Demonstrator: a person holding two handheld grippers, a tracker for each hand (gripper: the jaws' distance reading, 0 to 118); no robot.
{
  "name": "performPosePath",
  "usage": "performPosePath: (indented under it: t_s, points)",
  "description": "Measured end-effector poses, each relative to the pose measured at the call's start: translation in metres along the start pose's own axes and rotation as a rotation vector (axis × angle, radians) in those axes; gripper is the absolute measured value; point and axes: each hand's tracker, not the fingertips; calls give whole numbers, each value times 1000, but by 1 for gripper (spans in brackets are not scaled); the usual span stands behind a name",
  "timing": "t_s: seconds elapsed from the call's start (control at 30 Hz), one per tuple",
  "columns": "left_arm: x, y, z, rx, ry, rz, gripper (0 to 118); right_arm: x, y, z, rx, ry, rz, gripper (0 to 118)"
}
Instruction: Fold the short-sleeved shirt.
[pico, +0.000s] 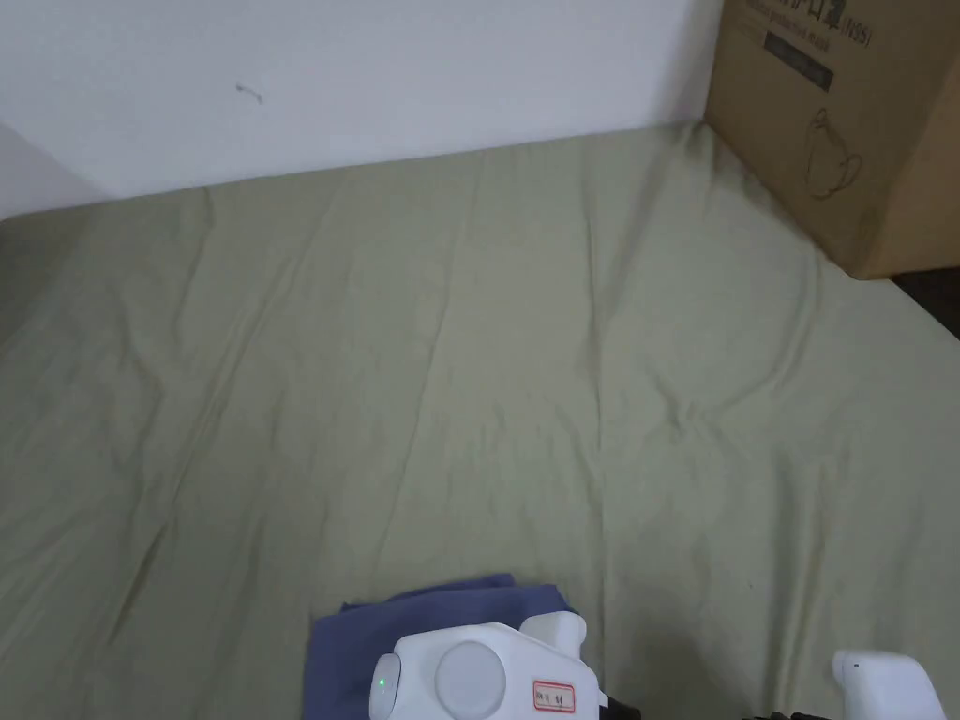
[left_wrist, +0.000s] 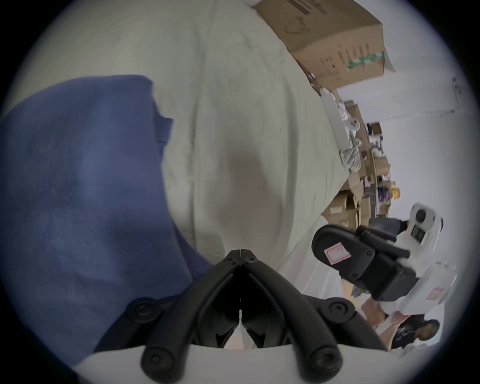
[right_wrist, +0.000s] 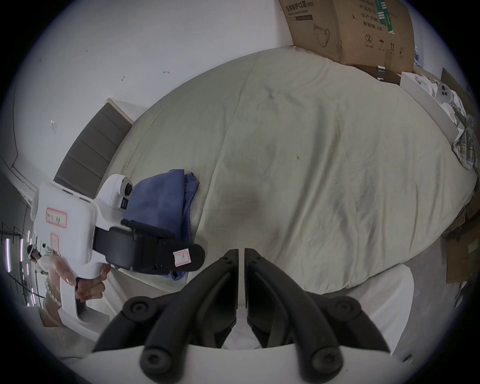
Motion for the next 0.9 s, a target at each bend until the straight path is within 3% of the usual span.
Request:
performPosePath:
  t_s: [0.23,0.37,0.4,0.43,0.53,0.57,0.67,0.73,0.9]
  points:
    - [-30,-9,83,190,-75,46,0,-21,17,3,20,34,72,5]
    - [-79,-28,153,331,-67,158,3,-57,34,-14,0,116,145,5]
    - [-92,-37,169,366,-74,186,7,-69,38,-22,-11,132,160,5]
    - [-104,-45,180,389,-71,212,24,-79,41,-30,-18,158,182,5]
    - [-139,-64,200,408,-66,302,96,-109,50,-58,-59,177,242,5]
    - [-147,-69,201,405,-64,335,104,-117,51,-68,-80,167,279,5]
    - [-178,-76,194,417,-94,386,106,-128,51,-97,-139,92,334,5]
    - [-191,-74,179,399,-69,433,106,-126,47,-109,-188,52,321,5]
    - [-211,-54,133,305,-176,449,107,-113,50,-112,-190,88,265,5]
